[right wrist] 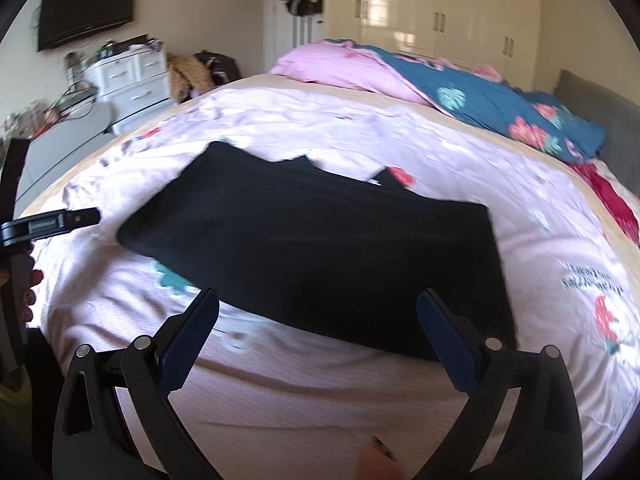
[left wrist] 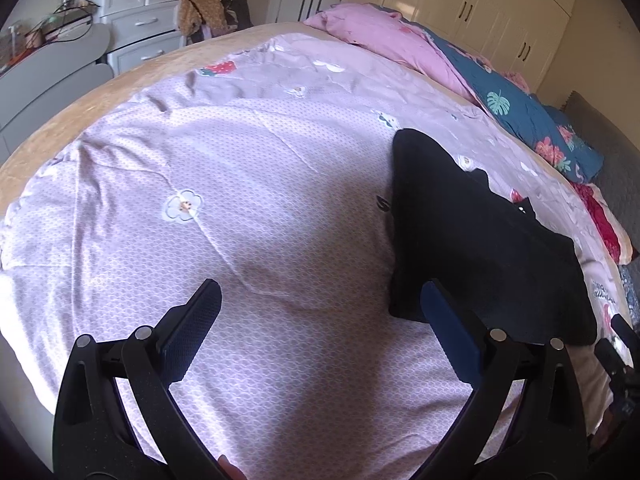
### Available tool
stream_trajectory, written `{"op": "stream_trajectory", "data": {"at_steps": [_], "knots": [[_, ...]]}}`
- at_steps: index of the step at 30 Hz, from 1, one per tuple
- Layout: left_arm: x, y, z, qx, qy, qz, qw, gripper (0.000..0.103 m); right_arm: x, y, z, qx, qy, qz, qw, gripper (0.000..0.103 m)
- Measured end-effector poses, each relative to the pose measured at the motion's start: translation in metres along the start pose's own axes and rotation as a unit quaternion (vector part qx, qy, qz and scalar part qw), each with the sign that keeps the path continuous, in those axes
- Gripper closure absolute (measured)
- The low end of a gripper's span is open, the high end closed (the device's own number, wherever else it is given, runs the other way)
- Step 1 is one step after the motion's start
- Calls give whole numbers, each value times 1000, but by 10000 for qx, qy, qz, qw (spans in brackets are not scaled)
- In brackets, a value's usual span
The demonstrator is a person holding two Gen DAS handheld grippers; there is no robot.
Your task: Fold small clothes
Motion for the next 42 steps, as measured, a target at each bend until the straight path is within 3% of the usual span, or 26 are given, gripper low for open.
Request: {"op": "stream_trajectory", "data": {"at_steps": [7,15,31,38,42], "knots": [[-4,0,8,53,131,13,9999,9,-10,-13,45,-285,374,62,9989,4],[-20,-17,-4,119,49,111,9999,9,-9,-41,86,-328,877,212,9954,4],[-79,-85,-57,103,-531,385,9978,9,-13,-94,142,75,1825,204,9830,4],[-91,-109,-53,108,-521,467,9975,9,-20,-120,149,293,2082,164,9775,4],[-87,-120,-42,247,-237,651,9973,10,-26,-130,151,408,2224,71,9741,4]]}}
Point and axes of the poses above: each gripper's, at about its wrist camera, not at the fingertips, and y roughly against the way its jaws point, z to its left, x to its underside, the point moved 2 cm from there along -y, roughly the way its jaws point, and after that the axes turned 2 degrees about x, right-handed, at the moved point
